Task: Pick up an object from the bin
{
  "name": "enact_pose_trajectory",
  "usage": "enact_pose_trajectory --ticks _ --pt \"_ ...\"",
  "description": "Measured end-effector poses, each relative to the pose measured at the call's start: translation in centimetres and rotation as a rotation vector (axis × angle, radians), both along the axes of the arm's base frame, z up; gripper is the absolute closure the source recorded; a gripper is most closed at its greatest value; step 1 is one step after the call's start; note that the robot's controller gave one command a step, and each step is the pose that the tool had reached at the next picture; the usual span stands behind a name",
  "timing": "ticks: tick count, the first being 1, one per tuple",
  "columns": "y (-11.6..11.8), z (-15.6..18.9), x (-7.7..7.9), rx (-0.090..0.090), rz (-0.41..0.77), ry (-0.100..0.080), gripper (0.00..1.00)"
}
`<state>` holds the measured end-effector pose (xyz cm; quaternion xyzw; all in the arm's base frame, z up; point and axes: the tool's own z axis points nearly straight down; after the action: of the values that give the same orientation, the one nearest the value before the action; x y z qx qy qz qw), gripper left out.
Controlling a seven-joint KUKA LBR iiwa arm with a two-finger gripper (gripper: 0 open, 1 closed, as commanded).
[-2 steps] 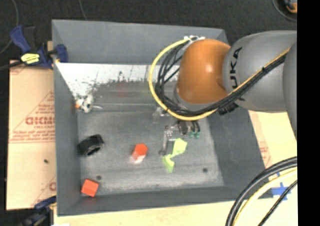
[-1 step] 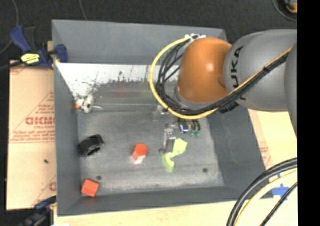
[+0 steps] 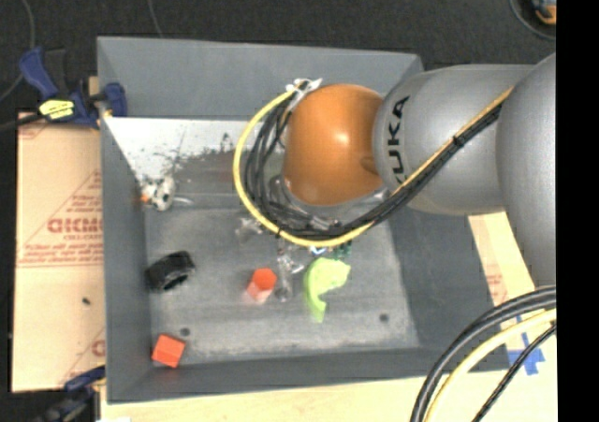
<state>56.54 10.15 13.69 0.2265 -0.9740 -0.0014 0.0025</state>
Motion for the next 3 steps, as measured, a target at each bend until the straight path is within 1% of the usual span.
enact_pose_trajectory --ticks 1,2,3 --pt "0.1 -0.8 0.2 -0.001 -0.073 -0.005 0.00" --pt "-0.8 -0.8 -0.8 0.000 0.271 0.007 0.00" --pt "-0.6 -6.7 -0.4 0.001 0.124 -0.004 0.00"
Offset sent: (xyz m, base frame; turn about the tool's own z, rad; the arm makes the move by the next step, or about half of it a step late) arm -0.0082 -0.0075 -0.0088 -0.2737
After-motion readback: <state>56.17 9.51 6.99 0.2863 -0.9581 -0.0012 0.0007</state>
